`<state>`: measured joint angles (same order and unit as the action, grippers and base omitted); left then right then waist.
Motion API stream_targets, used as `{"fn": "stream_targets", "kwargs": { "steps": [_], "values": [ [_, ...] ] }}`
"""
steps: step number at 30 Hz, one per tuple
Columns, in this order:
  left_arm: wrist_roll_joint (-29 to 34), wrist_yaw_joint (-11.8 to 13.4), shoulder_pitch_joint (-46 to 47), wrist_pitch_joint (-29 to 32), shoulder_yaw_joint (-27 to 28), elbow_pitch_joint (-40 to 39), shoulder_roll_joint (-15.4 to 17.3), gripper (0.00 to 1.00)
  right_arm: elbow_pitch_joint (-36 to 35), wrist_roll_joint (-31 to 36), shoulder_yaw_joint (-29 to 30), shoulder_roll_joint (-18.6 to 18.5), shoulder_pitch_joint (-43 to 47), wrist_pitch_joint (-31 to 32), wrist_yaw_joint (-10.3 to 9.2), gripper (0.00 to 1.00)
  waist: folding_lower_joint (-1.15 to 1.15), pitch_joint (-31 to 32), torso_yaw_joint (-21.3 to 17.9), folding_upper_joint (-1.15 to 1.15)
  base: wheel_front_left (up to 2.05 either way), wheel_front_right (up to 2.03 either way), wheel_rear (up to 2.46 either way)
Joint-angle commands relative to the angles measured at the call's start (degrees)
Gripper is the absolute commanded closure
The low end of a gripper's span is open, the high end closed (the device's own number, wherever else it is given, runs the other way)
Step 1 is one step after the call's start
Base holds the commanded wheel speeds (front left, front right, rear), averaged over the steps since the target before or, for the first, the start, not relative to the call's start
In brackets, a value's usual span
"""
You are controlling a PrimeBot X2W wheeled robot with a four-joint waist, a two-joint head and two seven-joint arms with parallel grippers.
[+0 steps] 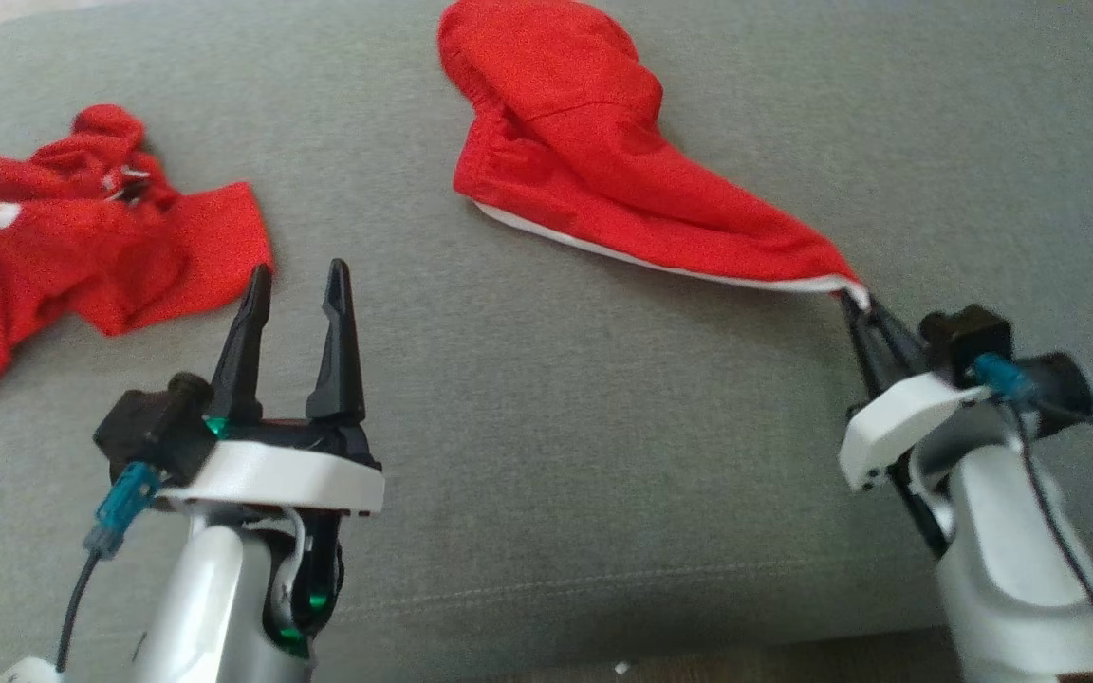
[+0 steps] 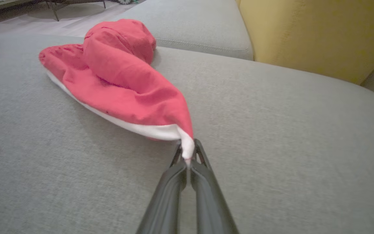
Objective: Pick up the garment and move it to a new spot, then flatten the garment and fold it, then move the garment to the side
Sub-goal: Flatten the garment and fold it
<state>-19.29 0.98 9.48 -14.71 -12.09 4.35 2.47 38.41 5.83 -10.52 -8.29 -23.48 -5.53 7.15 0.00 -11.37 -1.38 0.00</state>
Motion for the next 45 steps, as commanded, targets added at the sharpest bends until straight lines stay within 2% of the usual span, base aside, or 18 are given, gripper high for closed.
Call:
{"fn": "stream_targets", "kwargs": {
  "steps": [1, 11, 16, 24, 29, 35, 44, 45],
  "values": [
    [0.5, -0.34, 2.03, -0.29, 1.77, -1.67, 0.41, 0.0, -4.06, 0.77, -0.4, -1.02, -0.02, 1.28, 0.34, 1.0, 0.0, -0.64, -1.44, 0.0, 0.0, 0.0, 0.0],
    [3.61, -5.19, 7.17, -0.29, -2.72, 3.85, 0.41, 0.0, -11.88, -0.06, -0.24, -2.13, 0.93, 7.21, 0.34, 1.0, 0.0, -4.43, -4.7, 0.0, 0.0, 0.0, 0.0],
    [6.81, -6.97, 13.16, -0.29, -4.84, 12.12, 0.68, 0.0, -14.65, -0.19, -1.92, -1.19, -0.03, 8.34, 0.34, 1.0, 0.0, -7.42, -6.44, 0.0, 0.0, 0.0, 0.0],
    [9.92, -7.67, 24.88, -0.29, -5.66, 27.59, 2.55, 0.0, -16.82, -0.23, -3.5, 0.19, -2.04, 8.38, 0.34, 1.0, 0.0, -11.24, -8.78, 0.0, 0.0, 0.0, 0.0],
    [11.8, -7.39, 29.84, -0.29, -6.27, 34.67, 3.58, 0.0, -17.17, -0.35, -3.71, 0.72, -2.62, 8.08, 0.34, 1.0, 0.0, -12.41, -9.55, 0.0, 0.0, 0.0, 0.0],
    [12.73, -7.8, 32.61, -0.29, -7.82, 38.47, 3.95, 0.0, -17.0, -0.27, -3.59, 1.07, -2.88, 7.7, 0.34, 1.0, 0.0, -12.99, -9.82, 0.0, 0.0, 0.0, 0.0],
    [12.03, -8.22, 34.29, -0.29, -8.93, 39.84, 3.89, 0.0, -16.5, -0.04, -3.76, 1.67, -3.4, 7.45, 0.34, 1.0, 0.0, -13.68, -9.76, 0.0, 0.0, 0.0, 0.0],
    [11.62, -8.28, 34.44, -0.29, -9.15, 40.05, 3.77, 0.4, -16.43, -0.02, -3.78, 1.71, -3.48, 7.43, 0.34, 1.0, 0.0, -13.76, -9.74, 0.0, 0.0, 0.0, 0.0]
  ]
}}
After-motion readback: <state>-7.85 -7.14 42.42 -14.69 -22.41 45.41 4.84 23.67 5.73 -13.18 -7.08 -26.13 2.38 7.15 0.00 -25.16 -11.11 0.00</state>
